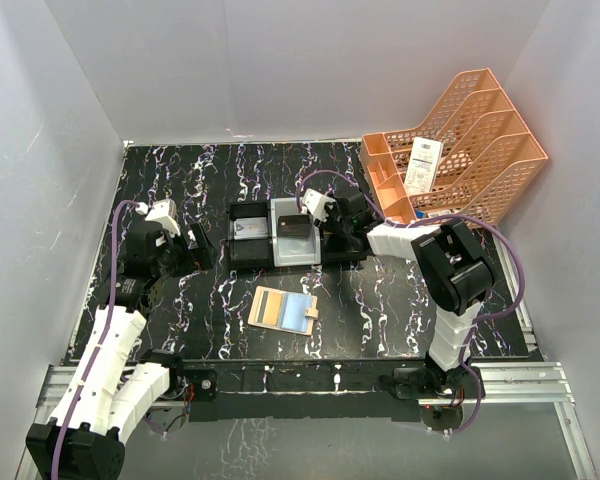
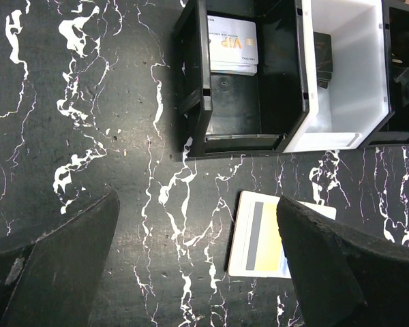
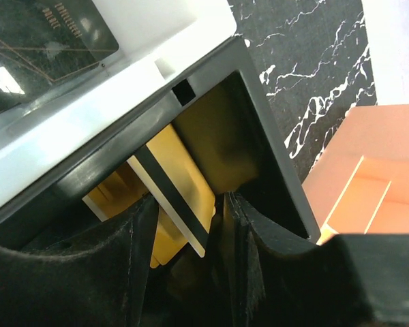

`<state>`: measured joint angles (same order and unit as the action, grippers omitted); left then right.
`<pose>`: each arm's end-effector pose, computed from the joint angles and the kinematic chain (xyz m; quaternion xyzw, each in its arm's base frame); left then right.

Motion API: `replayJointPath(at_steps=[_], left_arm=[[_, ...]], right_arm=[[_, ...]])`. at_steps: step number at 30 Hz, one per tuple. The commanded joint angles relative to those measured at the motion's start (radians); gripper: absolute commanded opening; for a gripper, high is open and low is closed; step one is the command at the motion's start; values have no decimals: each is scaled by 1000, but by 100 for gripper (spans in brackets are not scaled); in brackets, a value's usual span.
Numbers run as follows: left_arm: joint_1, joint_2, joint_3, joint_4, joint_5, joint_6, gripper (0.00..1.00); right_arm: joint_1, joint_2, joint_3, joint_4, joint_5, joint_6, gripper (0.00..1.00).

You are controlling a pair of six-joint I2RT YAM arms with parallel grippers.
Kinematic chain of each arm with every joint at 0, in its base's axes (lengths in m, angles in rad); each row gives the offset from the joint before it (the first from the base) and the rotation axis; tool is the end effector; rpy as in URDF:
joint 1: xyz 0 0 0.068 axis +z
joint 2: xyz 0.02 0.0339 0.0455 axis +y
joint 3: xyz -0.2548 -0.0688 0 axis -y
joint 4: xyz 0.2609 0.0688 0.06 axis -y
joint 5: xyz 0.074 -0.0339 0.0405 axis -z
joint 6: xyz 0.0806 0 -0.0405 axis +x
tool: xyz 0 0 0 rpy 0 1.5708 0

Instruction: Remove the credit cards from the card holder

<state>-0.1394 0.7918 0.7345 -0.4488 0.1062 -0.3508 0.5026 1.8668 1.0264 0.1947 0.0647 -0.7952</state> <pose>0.2362 -0.0418 0.2651 -0.0640 0.8584 -0.1674 0.4806 0.3850 0.2057 0.1100 -0.5290 0.7214 -0.0937 0.4370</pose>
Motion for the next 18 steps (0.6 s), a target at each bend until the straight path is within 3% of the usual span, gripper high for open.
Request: replayJointPath(at_steps=[1, 18], left_arm=[[3, 0, -10, 13, 26, 15, 99], [3, 15, -10, 13, 46, 16, 99]], right_arm=[[-1, -47, 13, -24, -21, -2, 43], [-6, -134, 47, -74, -82, 45, 53]])
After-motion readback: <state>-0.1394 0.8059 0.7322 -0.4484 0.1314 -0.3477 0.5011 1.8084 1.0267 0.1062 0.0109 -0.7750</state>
